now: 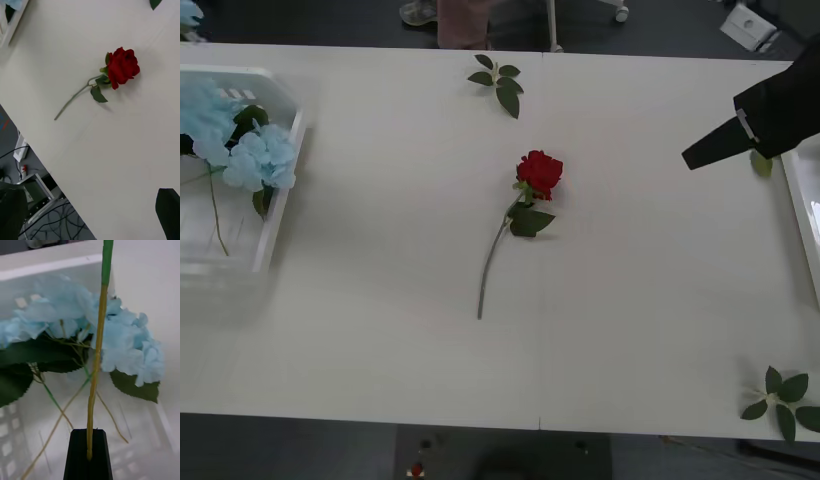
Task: Put the red flowers into the right box and the blue flowers into the left box
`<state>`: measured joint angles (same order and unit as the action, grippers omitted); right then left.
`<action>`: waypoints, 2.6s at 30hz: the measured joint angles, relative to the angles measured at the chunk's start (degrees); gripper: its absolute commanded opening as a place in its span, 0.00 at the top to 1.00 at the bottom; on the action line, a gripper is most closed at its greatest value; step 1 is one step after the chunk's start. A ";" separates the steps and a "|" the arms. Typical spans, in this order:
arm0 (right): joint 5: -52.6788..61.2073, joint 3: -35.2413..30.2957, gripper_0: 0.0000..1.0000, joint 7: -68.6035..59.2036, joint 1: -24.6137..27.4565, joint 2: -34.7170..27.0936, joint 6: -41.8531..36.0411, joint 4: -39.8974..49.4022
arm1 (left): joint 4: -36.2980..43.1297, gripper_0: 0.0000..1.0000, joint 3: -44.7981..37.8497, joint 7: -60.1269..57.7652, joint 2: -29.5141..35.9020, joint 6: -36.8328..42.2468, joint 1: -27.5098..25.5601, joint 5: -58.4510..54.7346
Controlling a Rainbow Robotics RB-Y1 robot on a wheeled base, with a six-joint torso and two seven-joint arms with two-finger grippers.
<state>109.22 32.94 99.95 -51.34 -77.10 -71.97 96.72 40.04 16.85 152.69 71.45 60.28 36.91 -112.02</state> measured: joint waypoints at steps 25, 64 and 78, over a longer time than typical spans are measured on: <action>5.68 12.91 0.00 55.92 0.03 -1.79 10.38 -14.70 | -7.20 1.00 7.26 -6.60 -5.99 -14.24 0.00 2.87; 19.31 12.88 0.00 55.91 5.22 1.44 20.64 -8.92 | -3.20 0.05 -3.63 -9.88 -1.25 9.98 2.92 21.74; 19.31 12.89 0.00 55.91 5.22 1.44 20.64 -8.93 | 17.53 0.06 -21.67 -41.80 -2.43 30.79 2.93 35.53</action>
<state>128.53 45.82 155.86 -46.12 -75.65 -51.33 87.80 57.57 -4.82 110.89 69.01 91.07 39.84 -76.49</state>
